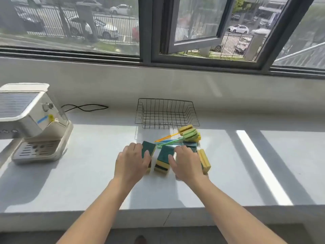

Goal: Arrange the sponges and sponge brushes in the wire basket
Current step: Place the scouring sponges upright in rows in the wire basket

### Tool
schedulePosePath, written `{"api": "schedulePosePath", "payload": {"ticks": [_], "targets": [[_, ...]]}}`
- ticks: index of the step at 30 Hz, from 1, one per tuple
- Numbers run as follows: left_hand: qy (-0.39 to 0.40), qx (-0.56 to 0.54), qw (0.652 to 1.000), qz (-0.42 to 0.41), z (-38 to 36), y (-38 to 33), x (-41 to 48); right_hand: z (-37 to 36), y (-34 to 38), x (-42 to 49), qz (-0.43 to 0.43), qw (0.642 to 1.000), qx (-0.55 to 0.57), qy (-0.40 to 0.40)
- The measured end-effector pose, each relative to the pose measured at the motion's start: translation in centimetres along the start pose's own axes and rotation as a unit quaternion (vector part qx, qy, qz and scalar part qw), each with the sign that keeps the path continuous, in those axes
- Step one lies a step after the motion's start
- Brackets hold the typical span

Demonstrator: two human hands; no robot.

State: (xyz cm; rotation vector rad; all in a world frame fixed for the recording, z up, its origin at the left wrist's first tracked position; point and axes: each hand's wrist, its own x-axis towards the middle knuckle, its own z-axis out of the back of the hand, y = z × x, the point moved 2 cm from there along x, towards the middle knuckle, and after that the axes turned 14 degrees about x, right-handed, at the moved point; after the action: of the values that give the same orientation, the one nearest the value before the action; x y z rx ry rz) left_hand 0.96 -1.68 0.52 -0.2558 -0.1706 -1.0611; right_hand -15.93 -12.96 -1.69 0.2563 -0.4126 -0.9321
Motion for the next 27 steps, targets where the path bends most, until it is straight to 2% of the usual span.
{"api": "schedulePosePath", "payload": {"ticks": [5,14,20,27], "targets": [[0.054,-0.014,0.998,0.009,-3.7,1.7,4.2,-3.0,-1.1,2.9,-0.055,0.998,-0.009,0.034],[0.116,-0.024,0.993,0.0,-9.9,2.5,8.0,-6.4,-2.5,5.0,-0.19,0.977,0.063,0.076],[0.162,-0.041,0.985,0.051,-12.7,2.8,8.0,-8.8,-2.9,4.9,-0.272,0.951,0.111,0.096],[0.187,-0.131,0.965,0.13,-14.9,2.8,7.1,-10.6,-3.9,5.0,-0.284,0.932,0.191,0.117]]}}
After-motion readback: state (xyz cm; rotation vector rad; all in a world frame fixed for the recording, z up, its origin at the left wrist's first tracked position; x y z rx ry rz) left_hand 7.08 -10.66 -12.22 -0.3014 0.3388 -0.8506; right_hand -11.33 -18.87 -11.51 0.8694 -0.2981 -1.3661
